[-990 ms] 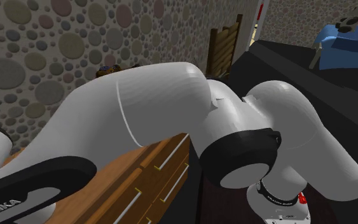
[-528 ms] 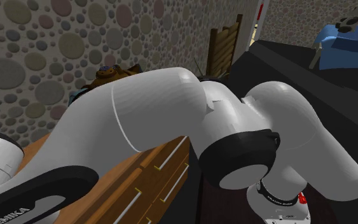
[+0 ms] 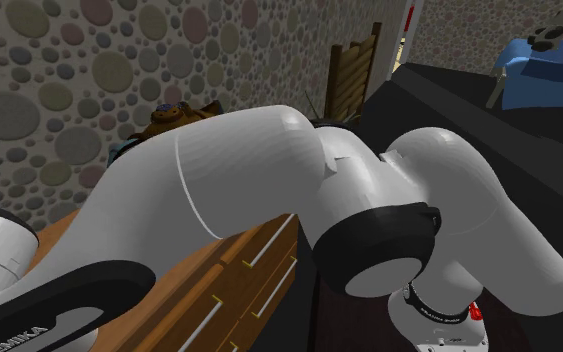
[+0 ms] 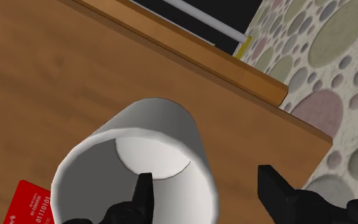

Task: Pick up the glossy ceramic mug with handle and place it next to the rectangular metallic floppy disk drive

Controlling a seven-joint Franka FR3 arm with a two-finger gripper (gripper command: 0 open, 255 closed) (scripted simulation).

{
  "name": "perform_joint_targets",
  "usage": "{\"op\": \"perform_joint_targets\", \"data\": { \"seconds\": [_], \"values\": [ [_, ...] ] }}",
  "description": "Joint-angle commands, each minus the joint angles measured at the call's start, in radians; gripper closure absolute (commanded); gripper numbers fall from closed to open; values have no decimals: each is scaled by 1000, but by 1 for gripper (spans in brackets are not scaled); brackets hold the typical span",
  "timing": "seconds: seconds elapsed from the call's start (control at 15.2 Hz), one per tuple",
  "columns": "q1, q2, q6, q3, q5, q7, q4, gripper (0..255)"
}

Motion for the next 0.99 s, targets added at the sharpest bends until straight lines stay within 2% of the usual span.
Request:
{"op": "perform_joint_targets", "data": {
  "seconds": [0.0,0.2,0.46,0.92],
  "values": [
    [0,0,0,0,0,0,0,0],
    [0,0,0,0,0,0,0,0],
    [2,-8,-121,0,0,-1,113,0],
    [2,-8,-121,0,0,-1,113,0]
  ]
}}
